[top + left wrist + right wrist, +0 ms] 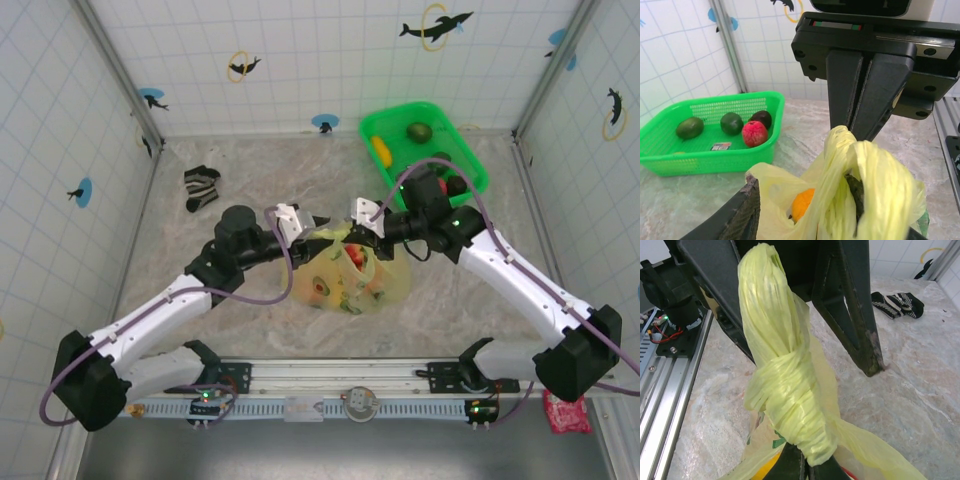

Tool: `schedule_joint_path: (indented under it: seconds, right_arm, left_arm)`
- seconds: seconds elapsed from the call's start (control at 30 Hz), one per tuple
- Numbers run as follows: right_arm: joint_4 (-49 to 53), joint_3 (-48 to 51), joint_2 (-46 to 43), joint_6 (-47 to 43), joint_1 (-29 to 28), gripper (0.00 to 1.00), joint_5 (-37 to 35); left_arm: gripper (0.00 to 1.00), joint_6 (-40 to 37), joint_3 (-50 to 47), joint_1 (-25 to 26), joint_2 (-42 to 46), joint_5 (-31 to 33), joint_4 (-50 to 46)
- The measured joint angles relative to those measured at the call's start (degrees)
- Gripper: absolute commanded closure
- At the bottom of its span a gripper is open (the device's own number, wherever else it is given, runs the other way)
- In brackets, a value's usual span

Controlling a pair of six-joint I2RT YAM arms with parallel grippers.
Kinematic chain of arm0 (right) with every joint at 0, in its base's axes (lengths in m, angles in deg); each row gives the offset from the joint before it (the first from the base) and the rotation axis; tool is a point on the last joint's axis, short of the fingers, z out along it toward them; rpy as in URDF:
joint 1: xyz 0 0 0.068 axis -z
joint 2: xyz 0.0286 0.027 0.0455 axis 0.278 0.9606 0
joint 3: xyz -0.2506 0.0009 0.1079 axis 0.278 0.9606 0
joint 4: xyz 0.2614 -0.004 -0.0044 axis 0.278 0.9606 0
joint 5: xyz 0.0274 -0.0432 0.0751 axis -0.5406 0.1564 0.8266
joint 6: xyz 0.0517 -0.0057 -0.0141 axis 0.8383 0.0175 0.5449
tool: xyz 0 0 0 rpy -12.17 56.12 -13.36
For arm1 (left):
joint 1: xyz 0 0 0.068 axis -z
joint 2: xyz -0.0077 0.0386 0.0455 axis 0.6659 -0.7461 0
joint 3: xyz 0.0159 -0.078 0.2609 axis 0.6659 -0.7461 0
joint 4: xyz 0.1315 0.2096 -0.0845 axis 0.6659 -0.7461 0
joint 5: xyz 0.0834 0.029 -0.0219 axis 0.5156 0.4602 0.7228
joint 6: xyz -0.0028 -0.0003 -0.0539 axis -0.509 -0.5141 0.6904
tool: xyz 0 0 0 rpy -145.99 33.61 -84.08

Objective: Place the fake fruits into the plastic bag and tie a complex knot

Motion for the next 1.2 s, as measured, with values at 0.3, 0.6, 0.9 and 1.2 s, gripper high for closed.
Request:
schedule_joint_path:
  seconds: [0.3,0.6,0.9,1.2]
  right_arm:
    - [0.0,0.0,0.0,0.3,0.1,1.00,1.6]
    - [0.0,0.0,0.0,0.7,0.1,1.00,2.1]
    - [0.2,0.0,-1.9,0.5,0.3,0.74,-1.6]
    - [0.3,-3.9,-8.6,1.2,0.8,0.47,-3.9]
  left_arm:
    - [0.60,-0.4,1.1,0.0,0.5,-2.1,-2.6]
    - [0.65,-0.3,2.3,0.0,-1.2,-6.2,-2.8]
    - [1.00,-0.2,3.8,0.1,-4.4,-8.0,-2.0]
    - [0.96,-0.2,3.8,0.1,-4.4,-8.0,-1.6]
